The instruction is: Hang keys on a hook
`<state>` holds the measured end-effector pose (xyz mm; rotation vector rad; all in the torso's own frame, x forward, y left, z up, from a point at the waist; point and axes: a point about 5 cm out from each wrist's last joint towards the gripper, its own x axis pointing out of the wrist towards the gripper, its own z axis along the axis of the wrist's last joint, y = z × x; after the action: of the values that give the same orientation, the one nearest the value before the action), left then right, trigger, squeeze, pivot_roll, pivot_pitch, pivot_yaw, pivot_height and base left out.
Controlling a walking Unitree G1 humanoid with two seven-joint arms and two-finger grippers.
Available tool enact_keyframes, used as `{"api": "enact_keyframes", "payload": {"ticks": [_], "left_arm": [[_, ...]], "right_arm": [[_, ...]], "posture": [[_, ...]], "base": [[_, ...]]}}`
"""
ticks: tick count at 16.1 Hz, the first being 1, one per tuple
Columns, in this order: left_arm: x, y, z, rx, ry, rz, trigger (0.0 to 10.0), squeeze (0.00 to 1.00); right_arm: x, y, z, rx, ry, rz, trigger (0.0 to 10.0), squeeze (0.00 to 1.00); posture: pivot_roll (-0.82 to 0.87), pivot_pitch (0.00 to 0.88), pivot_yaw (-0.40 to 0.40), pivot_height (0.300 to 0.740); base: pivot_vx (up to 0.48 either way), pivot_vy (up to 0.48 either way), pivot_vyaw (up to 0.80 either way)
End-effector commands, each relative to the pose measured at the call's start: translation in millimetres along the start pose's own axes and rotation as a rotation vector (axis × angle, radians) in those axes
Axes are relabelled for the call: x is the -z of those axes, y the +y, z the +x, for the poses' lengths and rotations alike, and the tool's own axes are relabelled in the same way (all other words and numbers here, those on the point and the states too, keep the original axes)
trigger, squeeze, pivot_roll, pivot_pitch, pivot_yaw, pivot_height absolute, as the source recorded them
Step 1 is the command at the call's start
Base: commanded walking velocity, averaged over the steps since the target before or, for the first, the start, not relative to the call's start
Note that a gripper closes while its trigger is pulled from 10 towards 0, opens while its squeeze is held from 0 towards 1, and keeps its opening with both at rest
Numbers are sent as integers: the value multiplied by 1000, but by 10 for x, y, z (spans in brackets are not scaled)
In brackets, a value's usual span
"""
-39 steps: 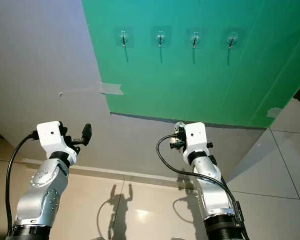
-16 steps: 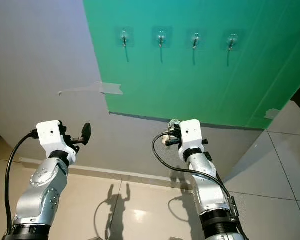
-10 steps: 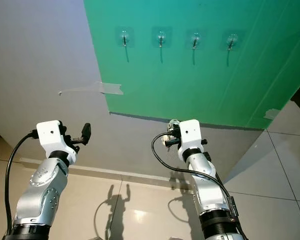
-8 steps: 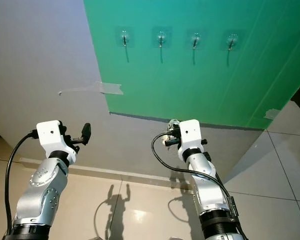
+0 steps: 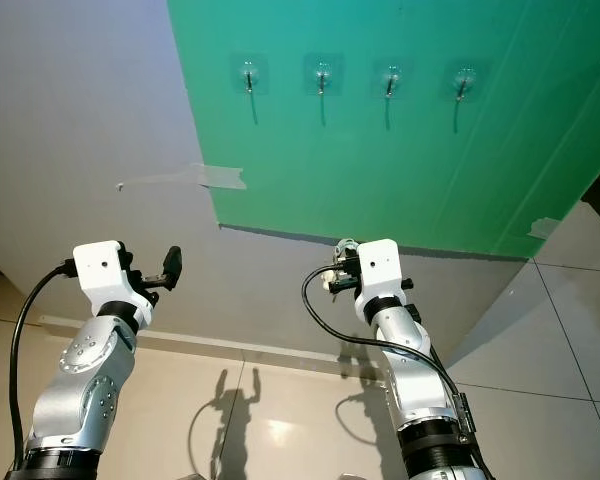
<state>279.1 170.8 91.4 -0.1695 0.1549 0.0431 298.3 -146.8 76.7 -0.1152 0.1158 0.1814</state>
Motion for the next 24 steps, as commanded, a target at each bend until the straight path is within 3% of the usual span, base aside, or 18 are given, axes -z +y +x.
{"api": "enact_keyframes", "payload": {"ticks": [1,24], "left_arm": [[21,11,6,-10,4,11,10000,0],[-3,-26,41,5,4,6,10000,0]], "right_arm": [[-61,9,42,-12,-22,-10,10000,0],[-40,-29,-24,12,-5,12,10000,0]], "posture": [[-130,0,36,740],[-157,0,49,740]], "base": [[0,0,0],[0,0,0]]}}
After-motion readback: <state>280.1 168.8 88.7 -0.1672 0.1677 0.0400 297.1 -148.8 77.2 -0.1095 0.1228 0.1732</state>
